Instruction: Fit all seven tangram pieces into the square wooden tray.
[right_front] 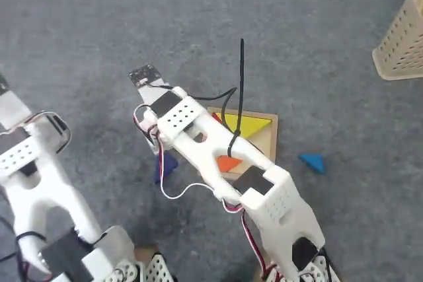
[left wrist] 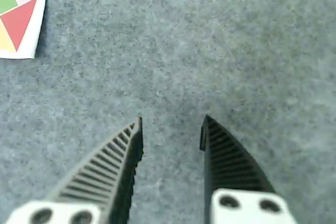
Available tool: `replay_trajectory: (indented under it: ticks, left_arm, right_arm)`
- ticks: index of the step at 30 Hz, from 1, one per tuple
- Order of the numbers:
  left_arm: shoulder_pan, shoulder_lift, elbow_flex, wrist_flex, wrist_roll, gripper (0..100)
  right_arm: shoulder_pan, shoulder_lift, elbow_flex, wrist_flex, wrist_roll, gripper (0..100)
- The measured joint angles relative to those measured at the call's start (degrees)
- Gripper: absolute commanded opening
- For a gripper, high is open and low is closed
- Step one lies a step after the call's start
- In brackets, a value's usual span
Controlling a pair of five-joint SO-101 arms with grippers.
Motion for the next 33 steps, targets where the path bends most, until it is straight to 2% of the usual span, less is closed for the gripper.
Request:
replay_trajectory:
  ticks: [12,18,33]
  left_arm:
    - [0.00,0.00,0.00,0.00,0.00,17]
    - [0.00,0.00,0.00,0.00,0.00,17]
    - [1.58,0.00,0.00,0.00,0.00,17]
  right_arm:
    - [-0.09,5.89,-2.90,1.05,0.00,16.1]
    - [0.35,6.24,-2.90,1.05,0.00,3.7]
    - [3.87,6.07,-3.25,4.57,-1.14,3.5]
